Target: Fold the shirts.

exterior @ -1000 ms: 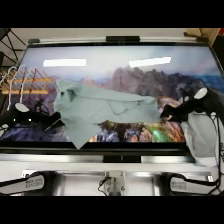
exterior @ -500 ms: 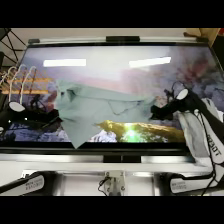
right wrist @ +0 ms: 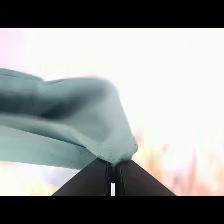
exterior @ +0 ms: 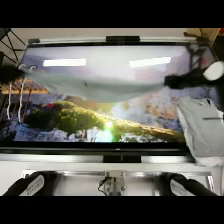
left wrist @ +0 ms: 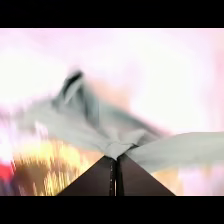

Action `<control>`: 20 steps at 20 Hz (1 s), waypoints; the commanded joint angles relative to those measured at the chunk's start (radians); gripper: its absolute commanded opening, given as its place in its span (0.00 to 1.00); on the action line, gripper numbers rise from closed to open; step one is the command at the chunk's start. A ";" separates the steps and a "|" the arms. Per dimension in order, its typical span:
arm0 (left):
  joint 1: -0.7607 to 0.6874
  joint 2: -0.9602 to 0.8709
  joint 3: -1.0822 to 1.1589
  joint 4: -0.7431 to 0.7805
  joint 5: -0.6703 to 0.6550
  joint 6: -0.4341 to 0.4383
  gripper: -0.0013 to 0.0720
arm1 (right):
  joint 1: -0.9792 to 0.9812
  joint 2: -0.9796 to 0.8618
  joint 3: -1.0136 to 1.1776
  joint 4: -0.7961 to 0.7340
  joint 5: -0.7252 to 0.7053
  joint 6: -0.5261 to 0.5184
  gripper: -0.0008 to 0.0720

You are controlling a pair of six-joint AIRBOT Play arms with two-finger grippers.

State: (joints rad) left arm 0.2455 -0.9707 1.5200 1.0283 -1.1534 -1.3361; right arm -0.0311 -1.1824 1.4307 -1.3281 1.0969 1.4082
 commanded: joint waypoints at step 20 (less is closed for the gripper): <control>0.004 0.318 0.109 0.247 -0.281 -0.108 0.05 | 0.001 0.359 0.131 -0.383 0.427 0.058 0.11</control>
State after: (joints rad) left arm 0.2485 -0.6292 1.8244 1.2373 -1.4109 -1.4826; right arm -0.0307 -0.7101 1.6249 -1.7016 1.3735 1.4296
